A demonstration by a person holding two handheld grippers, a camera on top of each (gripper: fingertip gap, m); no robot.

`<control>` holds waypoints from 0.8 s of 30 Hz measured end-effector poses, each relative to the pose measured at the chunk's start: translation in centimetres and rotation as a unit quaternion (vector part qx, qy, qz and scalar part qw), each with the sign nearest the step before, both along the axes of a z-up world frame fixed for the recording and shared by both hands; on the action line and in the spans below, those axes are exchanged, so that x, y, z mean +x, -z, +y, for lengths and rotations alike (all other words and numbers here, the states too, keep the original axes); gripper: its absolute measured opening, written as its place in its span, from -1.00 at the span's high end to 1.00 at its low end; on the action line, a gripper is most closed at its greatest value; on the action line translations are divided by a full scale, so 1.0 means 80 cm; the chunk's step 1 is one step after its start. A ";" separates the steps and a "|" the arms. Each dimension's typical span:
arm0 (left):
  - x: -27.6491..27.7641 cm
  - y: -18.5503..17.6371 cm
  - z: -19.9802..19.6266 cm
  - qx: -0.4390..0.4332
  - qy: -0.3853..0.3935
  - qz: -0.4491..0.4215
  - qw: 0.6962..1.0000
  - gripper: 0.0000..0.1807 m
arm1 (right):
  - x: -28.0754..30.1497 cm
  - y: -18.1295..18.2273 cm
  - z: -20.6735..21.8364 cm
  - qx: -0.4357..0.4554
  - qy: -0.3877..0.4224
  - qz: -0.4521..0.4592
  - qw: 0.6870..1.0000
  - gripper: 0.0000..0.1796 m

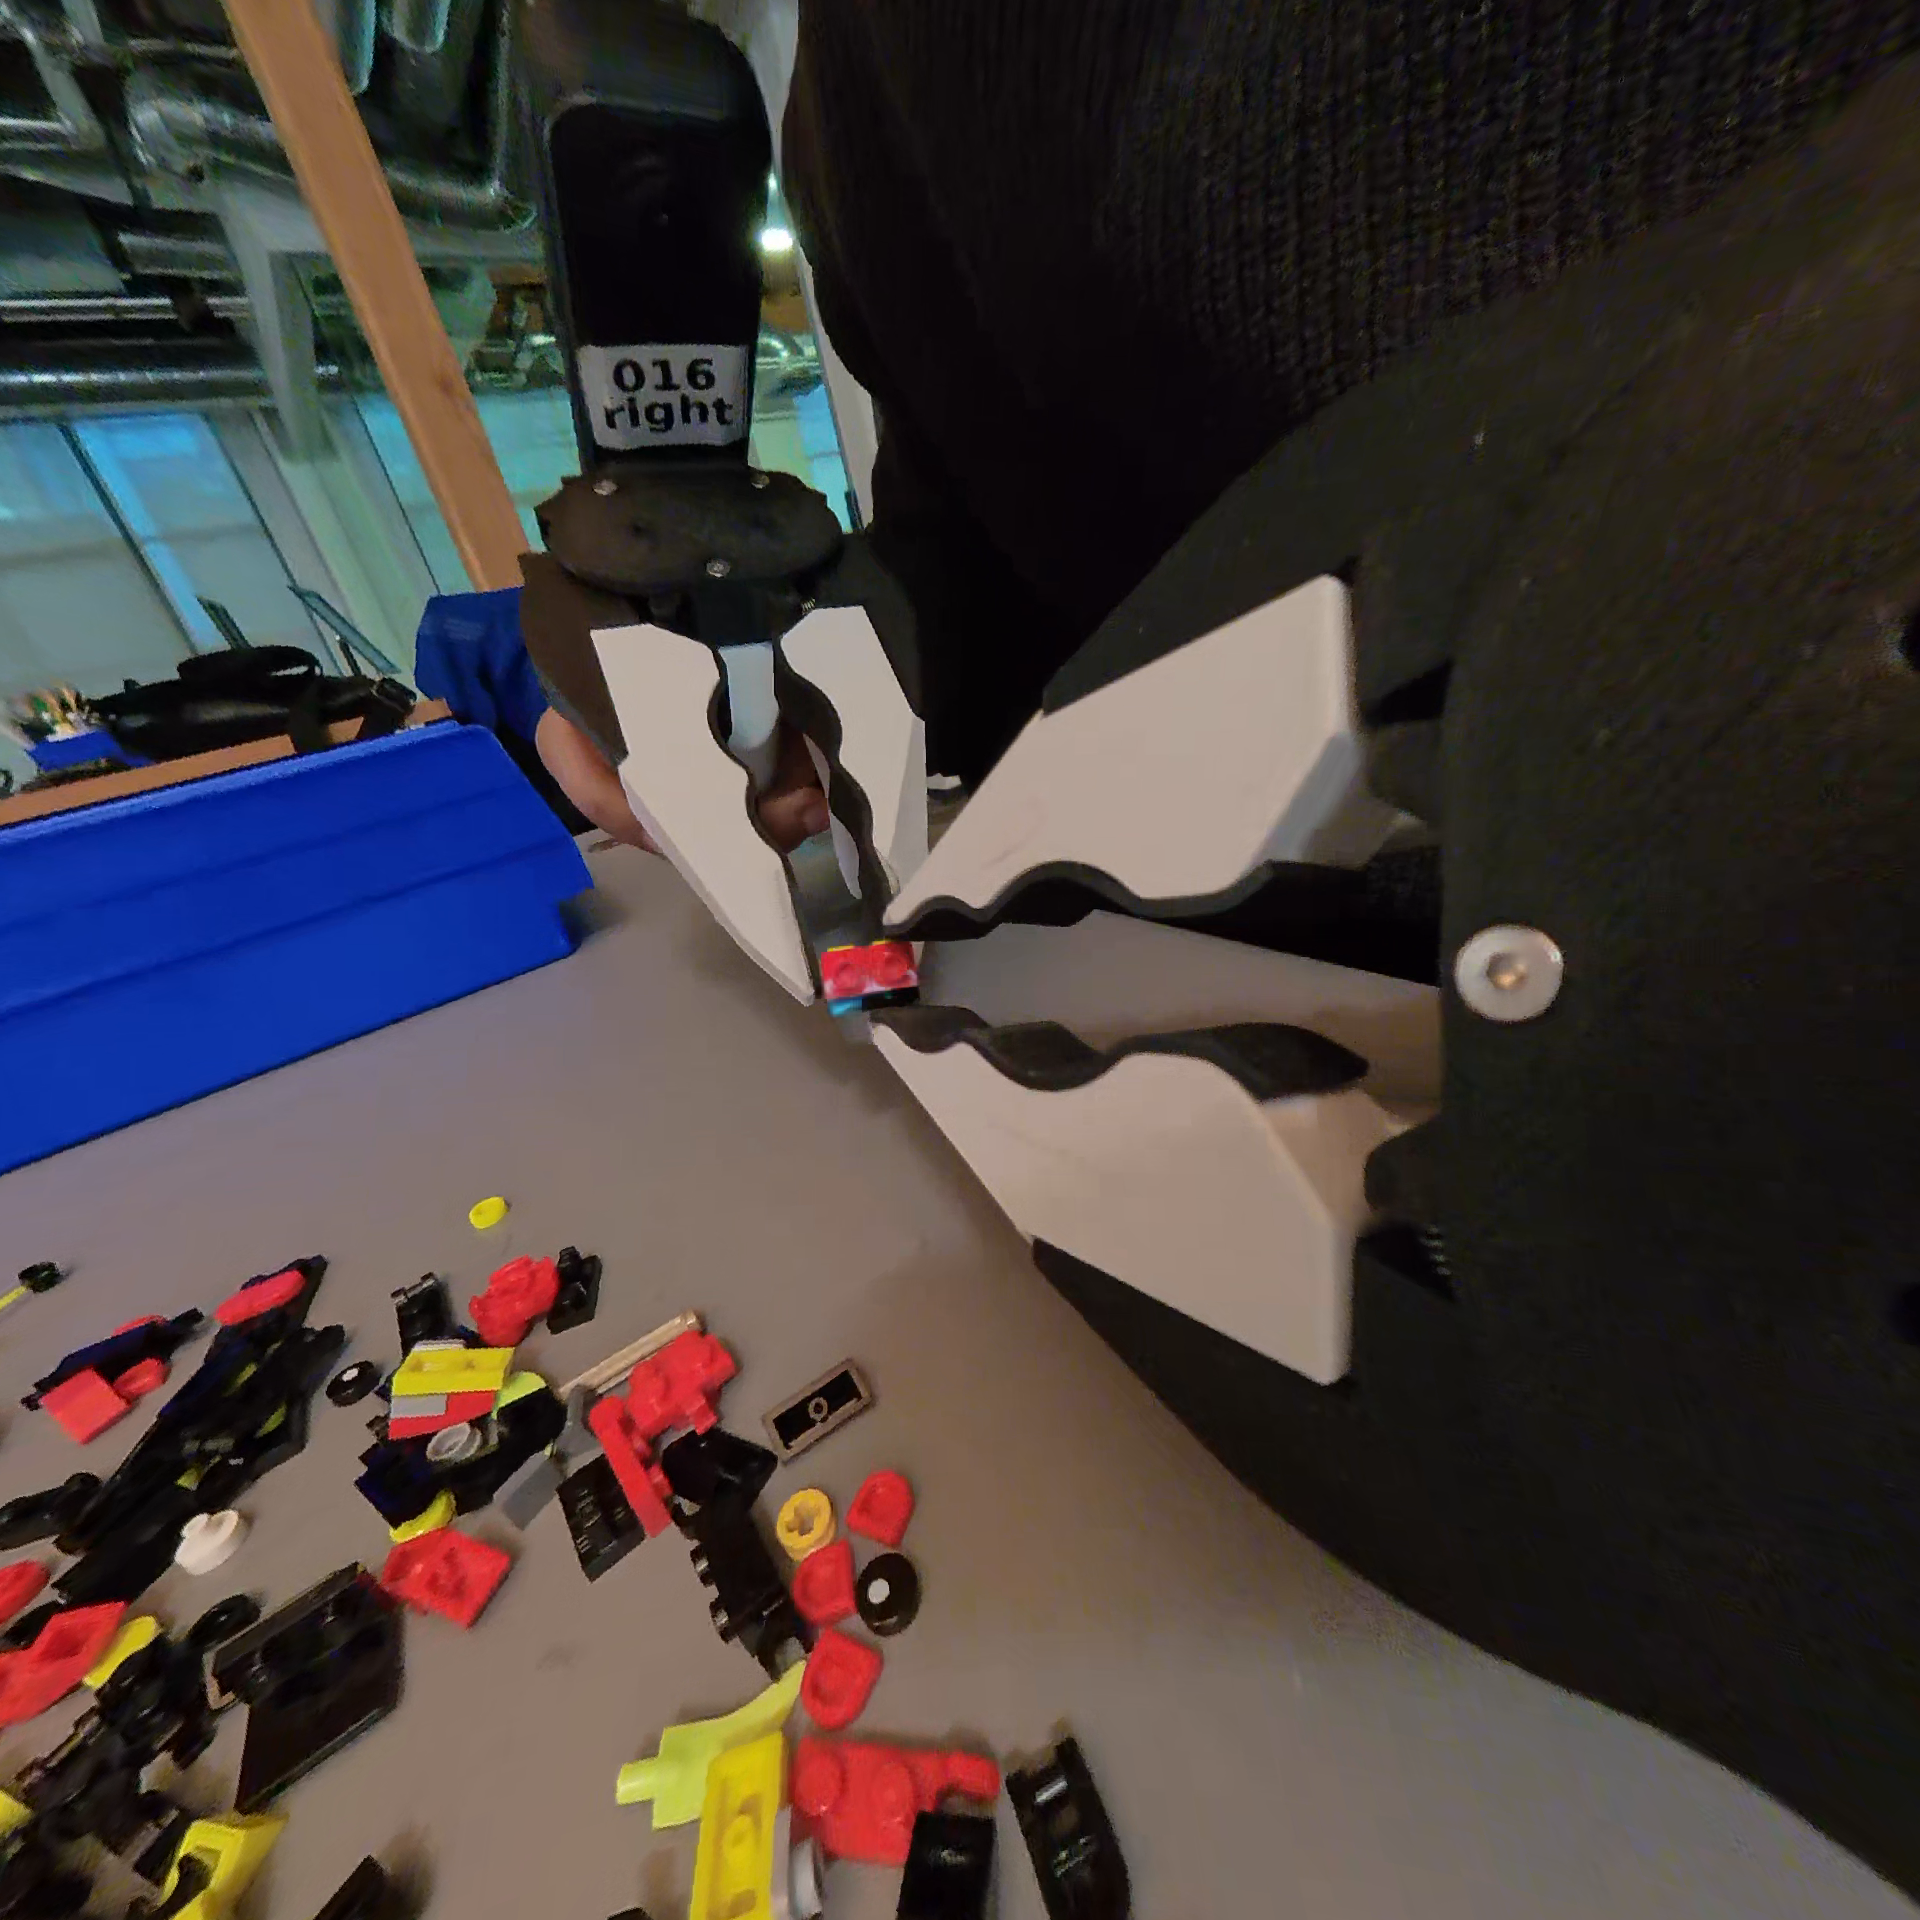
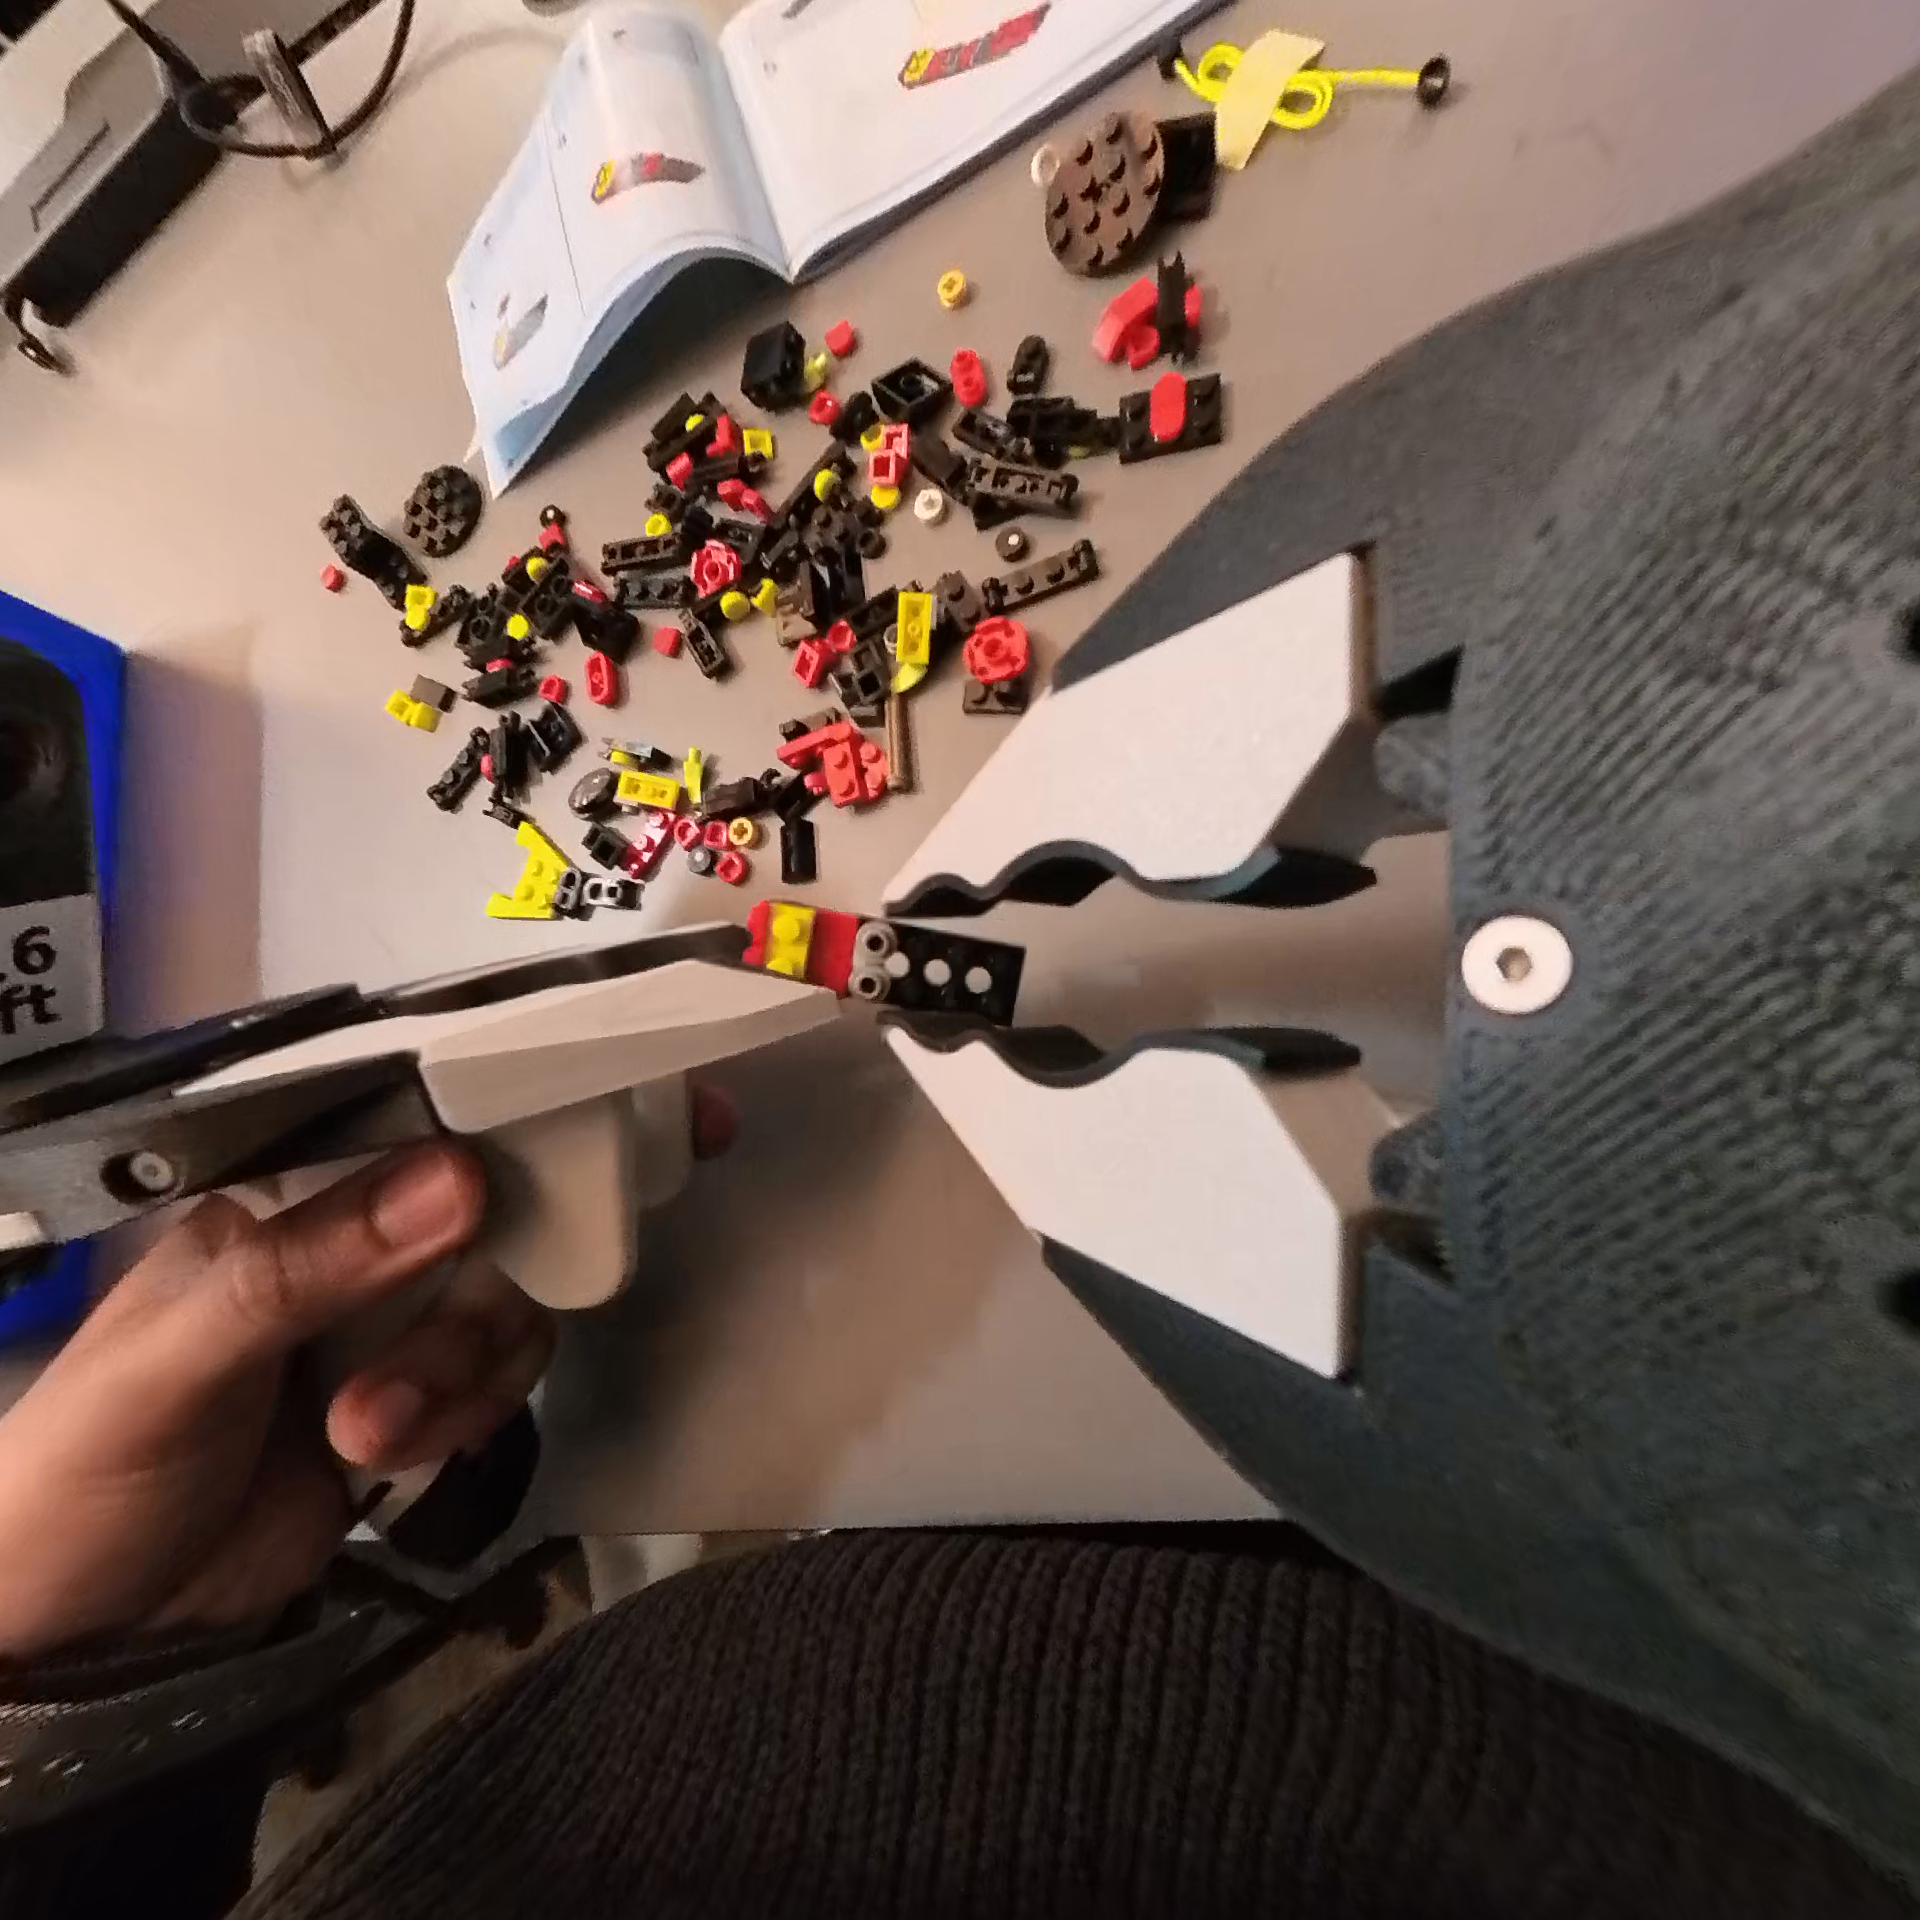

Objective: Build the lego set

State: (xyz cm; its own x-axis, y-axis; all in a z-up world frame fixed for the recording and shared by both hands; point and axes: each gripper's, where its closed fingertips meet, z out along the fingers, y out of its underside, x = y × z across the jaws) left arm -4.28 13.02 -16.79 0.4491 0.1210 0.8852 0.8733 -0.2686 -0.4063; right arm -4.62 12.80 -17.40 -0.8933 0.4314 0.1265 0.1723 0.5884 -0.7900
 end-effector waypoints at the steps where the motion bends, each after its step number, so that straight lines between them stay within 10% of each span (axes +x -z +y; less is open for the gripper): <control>1: -0.001 -0.003 0.000 0.005 0.000 0.002 1.000 0.92 | -0.002 -0.003 0.000 -0.014 0.005 -0.004 1.000 0.74; 7: -0.008 -0.029 -0.001 0.061 -0.015 0.021 0.998 0.91 | -0.013 -0.035 0.007 -0.168 0.039 -0.097 0.980 0.58; 13: -0.009 -0.064 -0.001 0.137 -0.023 0.032 0.990 0.92 | -0.013 -0.076 0.011 -0.370 0.031 -0.247 0.895 0.65; 24: -0.003 -0.076 0.004 0.159 -0.025 0.055 0.985 0.91 | -0.004 -0.080 0.001 -0.403 0.015 -0.295 0.866 0.81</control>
State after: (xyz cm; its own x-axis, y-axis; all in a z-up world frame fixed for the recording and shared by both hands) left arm -4.55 13.37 -10.70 0.5443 -0.1310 0.8286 0.8287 -0.0698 -0.5554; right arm -4.92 12.90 -11.02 -0.6867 0.1911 -0.7014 0.6918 -0.1247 -0.7113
